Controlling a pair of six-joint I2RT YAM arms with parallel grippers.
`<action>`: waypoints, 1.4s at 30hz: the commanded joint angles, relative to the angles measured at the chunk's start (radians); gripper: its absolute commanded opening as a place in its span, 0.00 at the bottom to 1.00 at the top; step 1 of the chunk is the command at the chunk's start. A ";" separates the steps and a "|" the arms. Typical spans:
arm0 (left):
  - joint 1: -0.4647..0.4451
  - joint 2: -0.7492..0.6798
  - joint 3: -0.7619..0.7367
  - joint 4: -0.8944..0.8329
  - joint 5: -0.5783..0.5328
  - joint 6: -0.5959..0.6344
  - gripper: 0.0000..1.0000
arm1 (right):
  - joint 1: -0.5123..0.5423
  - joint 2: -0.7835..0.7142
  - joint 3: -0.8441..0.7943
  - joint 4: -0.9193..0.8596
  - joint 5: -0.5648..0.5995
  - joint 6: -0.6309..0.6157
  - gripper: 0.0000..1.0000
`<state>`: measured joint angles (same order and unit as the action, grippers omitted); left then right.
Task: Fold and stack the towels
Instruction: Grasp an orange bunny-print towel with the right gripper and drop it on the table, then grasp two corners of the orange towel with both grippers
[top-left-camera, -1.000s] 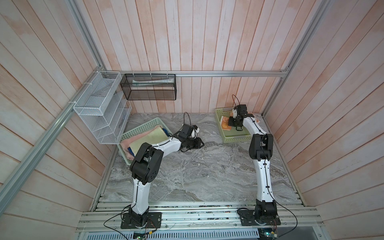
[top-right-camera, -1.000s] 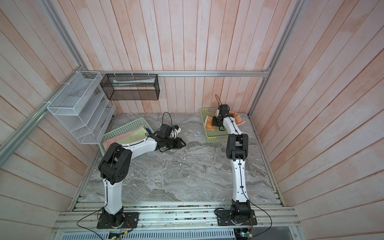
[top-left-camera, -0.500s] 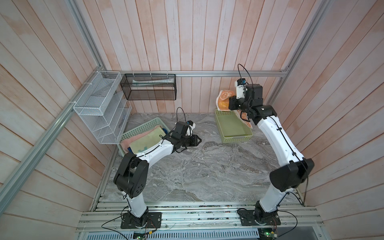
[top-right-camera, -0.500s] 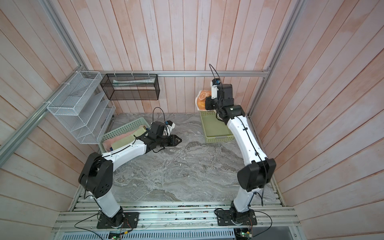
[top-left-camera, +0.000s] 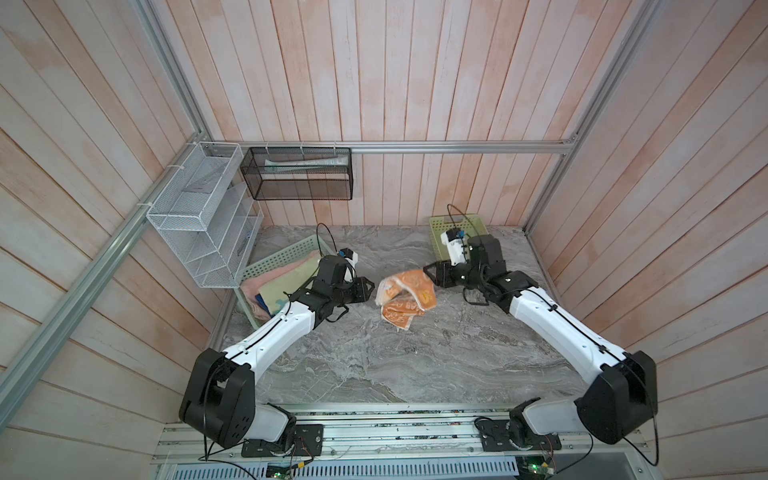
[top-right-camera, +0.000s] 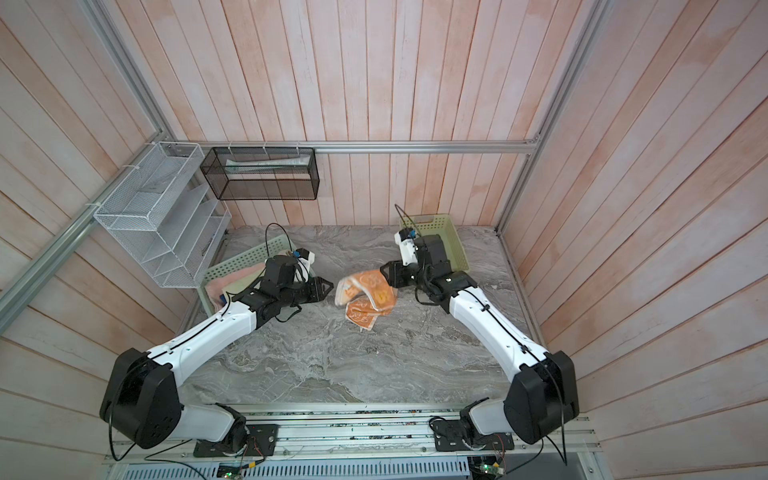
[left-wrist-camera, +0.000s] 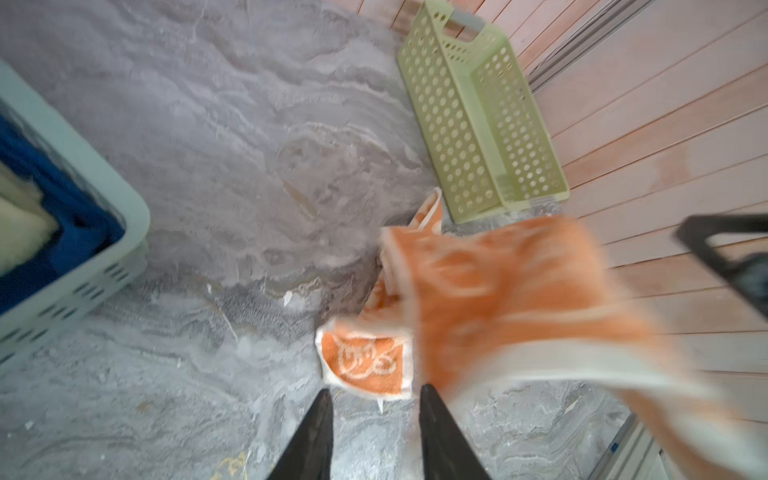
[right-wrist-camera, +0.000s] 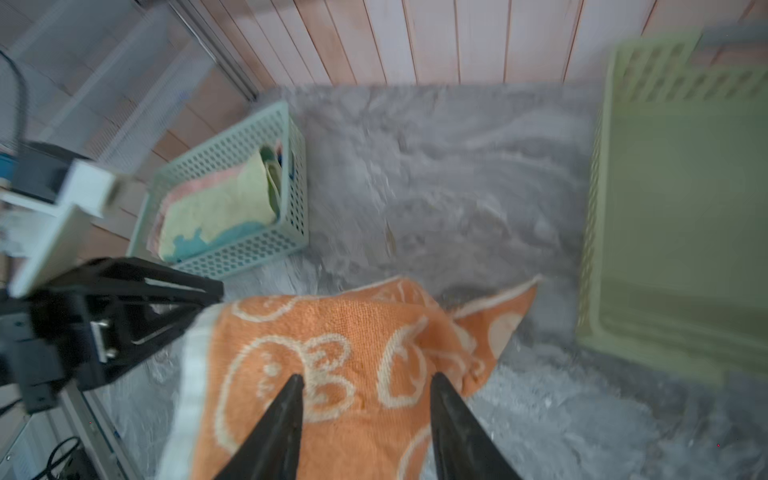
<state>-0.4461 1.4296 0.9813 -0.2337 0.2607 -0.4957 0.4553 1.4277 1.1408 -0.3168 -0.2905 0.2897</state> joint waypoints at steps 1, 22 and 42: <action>-0.005 0.004 -0.039 -0.037 0.017 -0.027 0.37 | 0.003 -0.004 -0.063 -0.091 -0.052 0.032 0.51; -0.018 0.201 -0.091 0.036 -0.045 -0.311 0.48 | 0.290 -0.030 -0.384 -0.038 0.180 0.158 0.54; 0.040 0.287 -0.228 0.368 0.049 -0.672 0.50 | 0.484 0.265 -0.325 -0.056 0.392 0.089 0.37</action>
<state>-0.4202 1.6985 0.7712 0.0807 0.2840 -1.1236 0.9211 1.6299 0.8387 -0.3164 0.0948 0.3866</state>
